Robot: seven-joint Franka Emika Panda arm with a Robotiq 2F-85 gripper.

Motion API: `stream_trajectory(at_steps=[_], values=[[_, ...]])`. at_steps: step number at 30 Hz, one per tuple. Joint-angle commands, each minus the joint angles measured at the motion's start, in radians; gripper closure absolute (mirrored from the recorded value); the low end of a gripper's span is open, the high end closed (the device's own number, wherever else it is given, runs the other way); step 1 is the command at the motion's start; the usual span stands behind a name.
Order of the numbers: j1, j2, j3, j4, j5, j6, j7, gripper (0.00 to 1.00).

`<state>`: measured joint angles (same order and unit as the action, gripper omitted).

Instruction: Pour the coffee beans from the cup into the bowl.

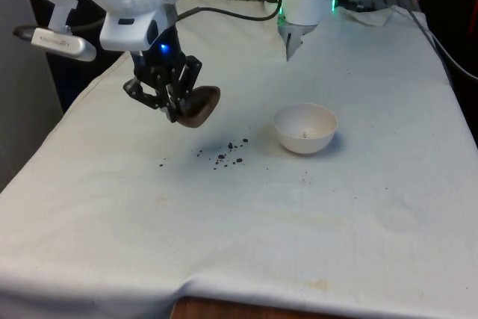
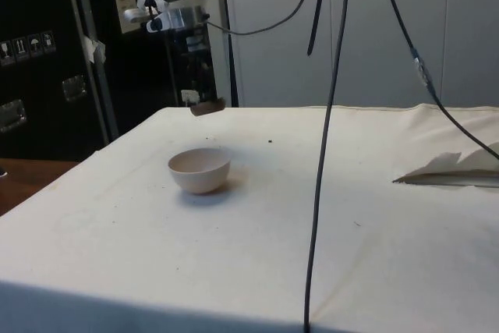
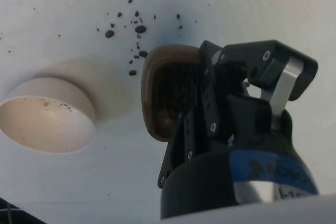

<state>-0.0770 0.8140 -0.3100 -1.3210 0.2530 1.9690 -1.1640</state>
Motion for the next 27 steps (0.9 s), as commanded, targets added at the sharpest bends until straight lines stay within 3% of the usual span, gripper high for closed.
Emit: stream_trajectory(at_steps=[1,2,8,9,10,14,16,17,18,24,25,27], values=[[0.001,-0.006,-0.001,-0.008,0.0,0.0,0.0,1.0],[0.007,-0.028,-0.008,-0.042,-0.004,0.019,0.001,1.0],[0.01,-0.065,-0.014,-0.093,-0.004,0.021,0.002,1.0],[0.005,-0.049,-0.008,-0.069,0.0,0.0,0.0,1.0],[0.011,-0.07,-0.014,-0.101,-0.005,0.021,0.002,1.0],[0.015,-0.094,-0.02,-0.135,-0.005,0.022,0.002,1.0],[0.016,-0.105,-0.022,-0.151,-0.005,0.022,0.002,1.0],[0.01,-0.091,-0.016,-0.129,0.0,0.0,0.0,1.0],[0.016,-0.11,-0.023,-0.158,-0.005,0.022,0.002,1.0],[0.02,-0.142,-0.03,-0.209,-0.006,0.031,0.002,1.0],[0.014,-0.132,-0.024,-0.191,0.0,0.007,-0.001,1.0],[0.022,-0.155,-0.032,-0.233,-0.007,0.042,0.002,1.0]])
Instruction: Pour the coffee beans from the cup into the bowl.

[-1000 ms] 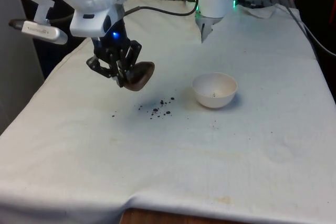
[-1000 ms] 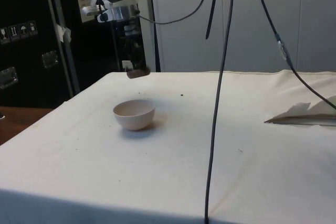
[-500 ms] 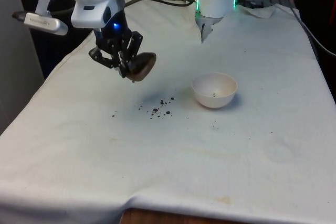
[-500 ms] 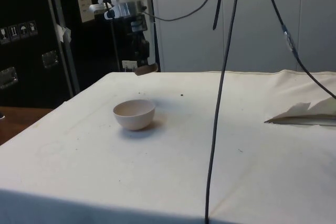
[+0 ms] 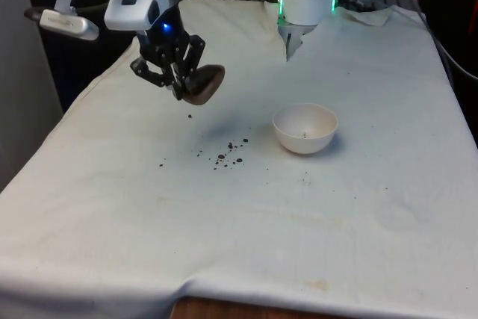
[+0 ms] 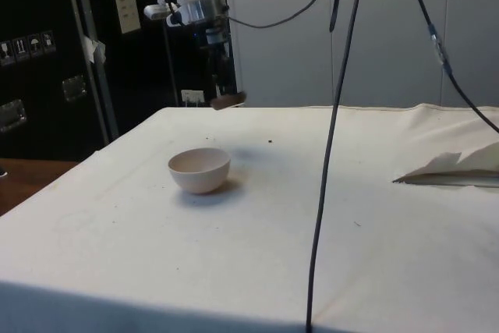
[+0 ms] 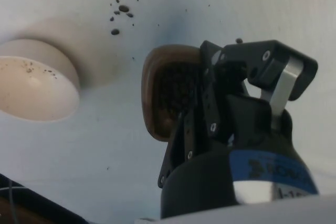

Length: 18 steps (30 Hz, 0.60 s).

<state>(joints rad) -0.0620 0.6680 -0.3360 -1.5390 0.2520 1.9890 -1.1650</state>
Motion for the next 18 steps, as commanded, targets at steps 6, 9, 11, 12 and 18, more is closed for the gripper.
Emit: stream_trajectory(at_steps=[6,9,11,12,18], values=[[0.009,-0.037,-0.011,-0.063,-0.008,0.04,0.004,1.0],[0.01,-0.051,-0.013,-0.088,-0.01,0.049,0.005,1.0],[0.01,-0.061,-0.014,-0.105,-0.01,0.056,0.004,1.0],[0.011,-0.065,-0.015,-0.114,-0.011,0.06,0.005,1.0],[0.013,-0.095,-0.02,-0.165,-0.013,0.081,0.003,1.0]])
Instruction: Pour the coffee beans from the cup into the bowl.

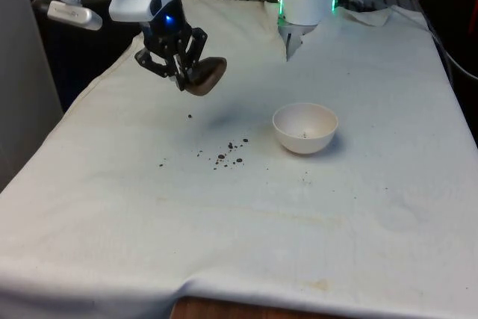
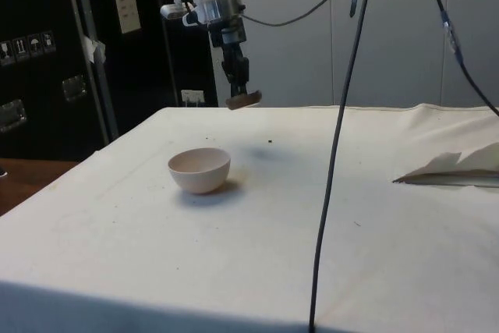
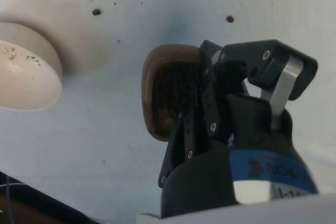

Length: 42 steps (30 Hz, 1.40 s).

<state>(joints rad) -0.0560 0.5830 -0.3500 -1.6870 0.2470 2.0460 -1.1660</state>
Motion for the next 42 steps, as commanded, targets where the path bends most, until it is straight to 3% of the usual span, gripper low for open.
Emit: stream_trajectory(at_steps=[1,6,7,8,14,15,17,26,42], values=[[0.007,-0.015,-0.007,-0.025,-0.008,0.028,0.004,1.0],[0.01,-0.044,-0.01,-0.077,-0.01,0.052,0.006,1.0],[0.002,-0.035,-0.003,-0.064,0.0,0.032,-0.001,1.0],[0.011,-0.049,-0.01,-0.086,-0.01,0.057,0.007,1.0],[0.014,-0.078,-0.011,-0.138,-0.011,0.082,0.015,1.0],[0.006,-0.073,-0.004,-0.129,-0.001,0.062,0.005,1.0],[0.015,-0.085,-0.01,-0.153,-0.009,0.093,0.022,1.0],[0.007,-0.081,-0.005,-0.152,0.0,0.082,0.045,1.0],[0.01,-0.081,-0.01,-0.162,0.002,0.109,0.145,1.0]])
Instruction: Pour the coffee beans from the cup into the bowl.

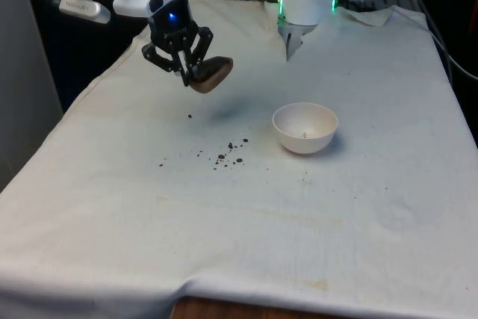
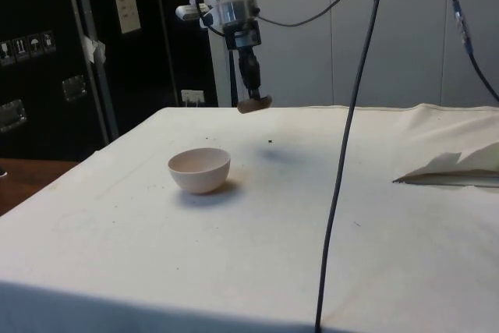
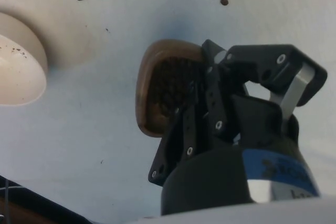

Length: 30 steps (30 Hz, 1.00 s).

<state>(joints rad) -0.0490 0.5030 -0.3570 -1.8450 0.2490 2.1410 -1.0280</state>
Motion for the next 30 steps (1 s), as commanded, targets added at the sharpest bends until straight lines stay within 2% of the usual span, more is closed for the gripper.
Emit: stream_trajectory(at_steps=[1,4,5,6,14,15,16,22,24,25,30], values=[[0.004,-0.001,-0.003,-0.004,-0.001,0.015,0.012,1.0],[0.004,-0.002,-0.004,-0.005,-0.001,0.018,0.032,1.0],[0.0,0.0,0.0,0.0,0.0,0.003,0.025,1.0],[0.004,-0.001,-0.004,-0.005,-0.001,0.019,0.038,1.0],[0.004,-0.001,-0.005,-0.004,-0.001,0.026,0.088,1.0],[0.0,0.0,-0.002,0.0,0.0,0.011,0.077,1.0],[0.004,-0.001,-0.005,-0.004,-0.001,0.027,0.093,1.0],[0.004,0.0,-0.006,-0.003,-0.002,0.034,0.131,1.0],[0.0,0.0,-0.002,0.0,0.0,0.02,0.126,1.0],[0.005,-0.001,-0.006,-0.003,-0.003,0.036,0.141,1.0],[0.007,-0.006,-0.01,-0.005,-0.008,0.05,0.171,1.0]])
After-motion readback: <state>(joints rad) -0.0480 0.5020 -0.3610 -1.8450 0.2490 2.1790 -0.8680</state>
